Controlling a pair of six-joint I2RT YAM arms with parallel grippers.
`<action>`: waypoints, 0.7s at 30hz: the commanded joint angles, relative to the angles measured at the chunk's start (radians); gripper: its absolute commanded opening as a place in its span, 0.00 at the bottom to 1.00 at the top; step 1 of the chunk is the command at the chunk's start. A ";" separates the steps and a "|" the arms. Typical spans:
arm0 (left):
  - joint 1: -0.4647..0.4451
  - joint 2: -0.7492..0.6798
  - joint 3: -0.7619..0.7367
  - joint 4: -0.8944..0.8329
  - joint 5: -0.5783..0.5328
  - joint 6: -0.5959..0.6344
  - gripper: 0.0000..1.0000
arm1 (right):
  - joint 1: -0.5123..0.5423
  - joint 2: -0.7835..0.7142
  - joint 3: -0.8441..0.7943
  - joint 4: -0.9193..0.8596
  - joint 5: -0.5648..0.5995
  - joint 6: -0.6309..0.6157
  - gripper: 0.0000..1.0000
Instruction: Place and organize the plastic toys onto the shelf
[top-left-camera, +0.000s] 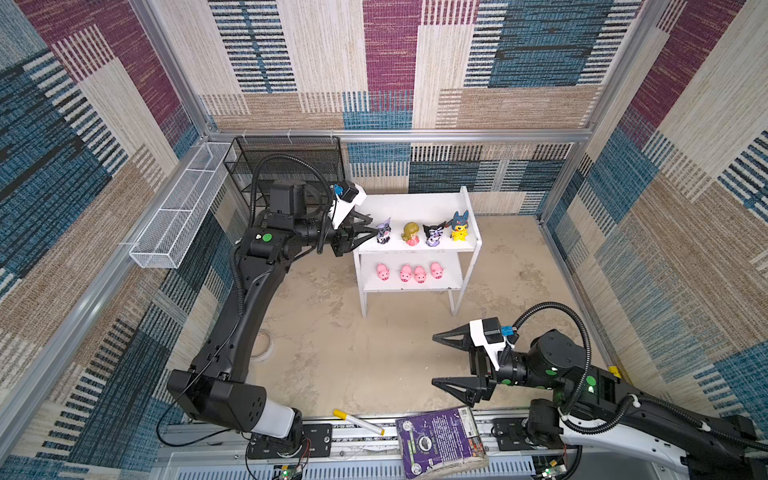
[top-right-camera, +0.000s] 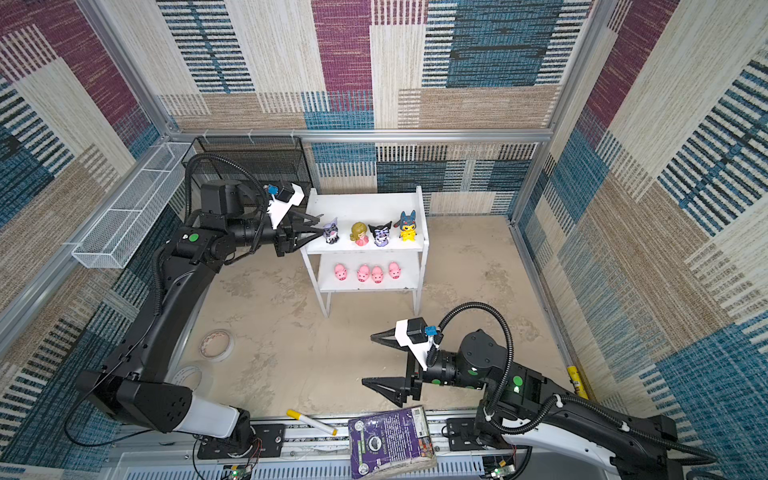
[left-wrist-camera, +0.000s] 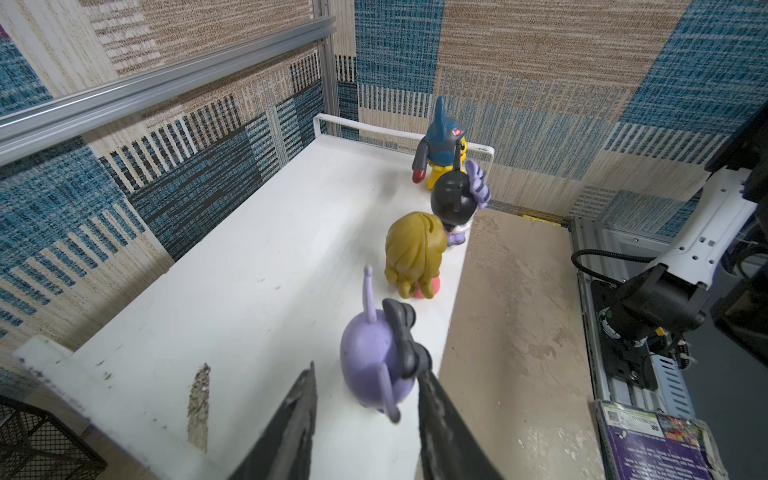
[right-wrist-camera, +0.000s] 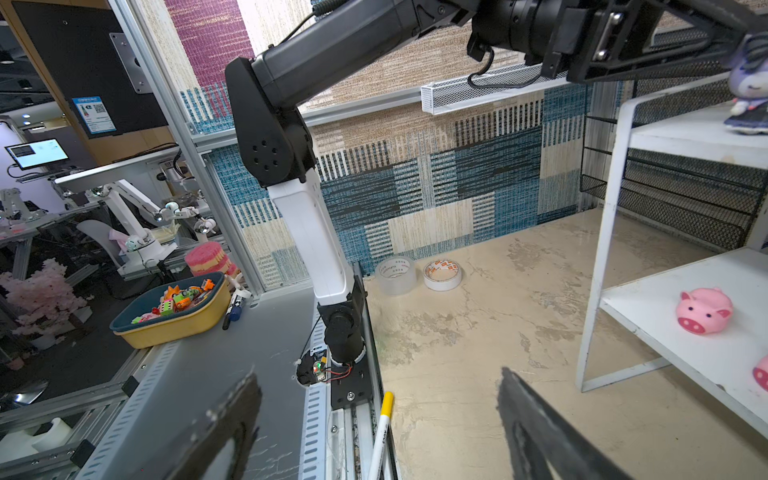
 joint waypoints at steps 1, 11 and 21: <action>0.001 -0.008 0.009 0.009 -0.006 -0.015 0.46 | 0.001 -0.001 0.003 0.023 0.014 0.012 0.90; 0.001 -0.078 0.008 0.041 -0.028 -0.048 0.67 | 0.001 0.036 0.048 -0.131 0.479 0.069 0.99; 0.001 -0.403 -0.323 0.260 -0.532 -0.378 0.98 | 0.001 0.064 0.096 -0.532 1.102 0.502 1.00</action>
